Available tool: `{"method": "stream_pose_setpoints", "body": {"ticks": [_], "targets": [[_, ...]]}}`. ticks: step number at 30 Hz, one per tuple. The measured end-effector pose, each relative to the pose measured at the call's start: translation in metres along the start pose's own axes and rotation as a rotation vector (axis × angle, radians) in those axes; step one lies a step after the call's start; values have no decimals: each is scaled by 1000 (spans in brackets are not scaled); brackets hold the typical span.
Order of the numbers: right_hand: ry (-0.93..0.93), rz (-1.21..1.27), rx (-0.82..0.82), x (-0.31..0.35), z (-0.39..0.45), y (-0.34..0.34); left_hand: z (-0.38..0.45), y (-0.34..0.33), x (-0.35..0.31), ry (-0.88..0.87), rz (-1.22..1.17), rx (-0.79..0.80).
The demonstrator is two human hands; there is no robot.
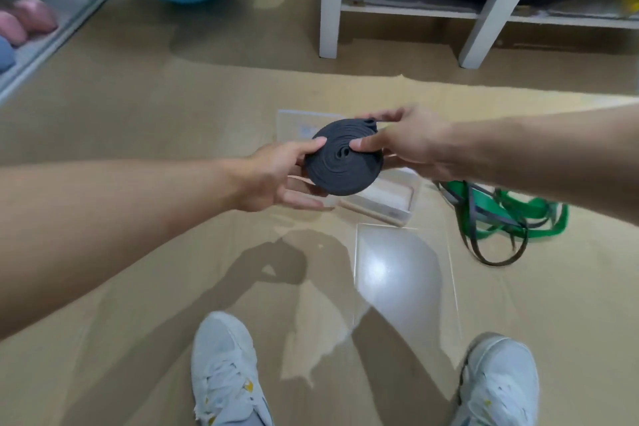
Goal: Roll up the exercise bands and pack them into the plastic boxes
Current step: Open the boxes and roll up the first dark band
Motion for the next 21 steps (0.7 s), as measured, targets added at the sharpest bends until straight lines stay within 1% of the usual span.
{"method": "stream_pose_setpoints", "body": {"ticks": [3, 5, 6, 7, 8, 9, 10, 12, 16, 19, 21], "targets": [[52, -139, -53, 4, 45, -2, 52, 27, -12, -211, 457, -139], [43, -191, -89, -9, 75, -6, 88, 39, -11, -390, 880, -199], [28, -200, -95, -19, 89, -9, 105, 39, -7, -483, 1103, -191], [7, -197, -102, -32, 102, -13, 117, 33, -1, -567, 1270, -159], [-12, -187, -112, -45, 113, -16, 128, 28, 9, -623, 1387, -120], [-29, -174, -125, -57, 124, -19, 137, 23, 21, -646, 1455, -92], [-46, -162, -140, -68, 133, -22, 146, 21, 34, -621, 1460, -79], [-84, -133, -164, -88, 146, -27, 153, 17, 60, -561, 1365, -61], [-118, -80, -158, -110, 153, -45, 141, 7, 101, -554, 1211, -66], [-109, -106, -85, -123, 141, -67, 126, 4, 118, -548, 1089, -101], [-110, -139, -26, -136, 128, -80, 117, 2, 126, -545, 1070, -87]]}}
Point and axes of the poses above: each hand's wrist, its own z-axis towards the middle knuckle, its own y-axis out of the back of the hand, x = y × z, the point moved 9 cm from there along z, towards the middle knuckle, and after that the axes turned 15 degrees about -x, right-handed, at the moved point
